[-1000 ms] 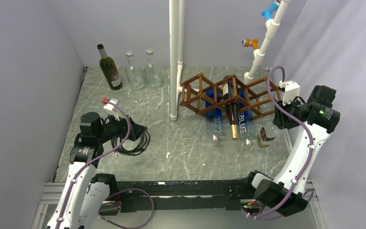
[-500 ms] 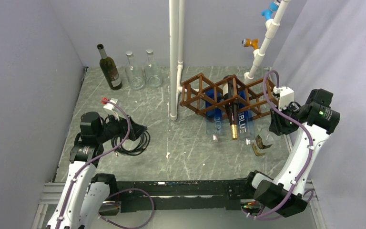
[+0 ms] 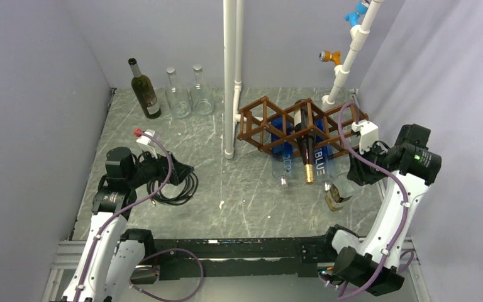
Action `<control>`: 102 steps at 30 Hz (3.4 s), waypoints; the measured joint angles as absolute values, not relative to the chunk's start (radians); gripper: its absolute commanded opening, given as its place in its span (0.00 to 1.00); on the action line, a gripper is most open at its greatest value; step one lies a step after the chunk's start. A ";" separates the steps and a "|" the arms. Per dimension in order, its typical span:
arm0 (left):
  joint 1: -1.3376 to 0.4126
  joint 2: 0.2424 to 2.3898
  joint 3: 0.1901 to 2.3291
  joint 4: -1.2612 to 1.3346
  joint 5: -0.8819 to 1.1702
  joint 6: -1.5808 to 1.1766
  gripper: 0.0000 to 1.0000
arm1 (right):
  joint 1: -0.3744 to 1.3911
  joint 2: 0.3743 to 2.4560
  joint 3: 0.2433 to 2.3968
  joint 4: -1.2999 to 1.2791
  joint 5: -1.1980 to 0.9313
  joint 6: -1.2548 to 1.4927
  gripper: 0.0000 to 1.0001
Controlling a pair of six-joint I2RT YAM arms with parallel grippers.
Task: Take the wine bottle off the wine rack
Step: Pick up the wine bottle from the center of the board.
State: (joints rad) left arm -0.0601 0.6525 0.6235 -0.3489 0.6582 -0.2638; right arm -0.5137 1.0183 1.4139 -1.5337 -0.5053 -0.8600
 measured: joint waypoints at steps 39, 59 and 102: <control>-0.824 0.771 0.622 -0.024 0.405 -0.190 0.99 | -0.160 1.074 1.282 -1.459 -0.873 -0.825 0.00; -1.297 1.204 0.614 0.563 -0.111 0.097 0.99 | -0.095 1.058 1.193 -1.266 -0.929 -0.680 0.00; -1.333 1.637 0.836 0.871 -0.210 0.236 0.99 | -0.094 1.039 1.158 -1.246 -0.982 -0.673 0.00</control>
State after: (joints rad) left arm -1.3334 1.6371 0.8364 0.8707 -0.2096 0.2363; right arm -0.0937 1.0386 1.1576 -1.2465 -0.9821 -0.6727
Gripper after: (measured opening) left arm 0.992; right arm 0.353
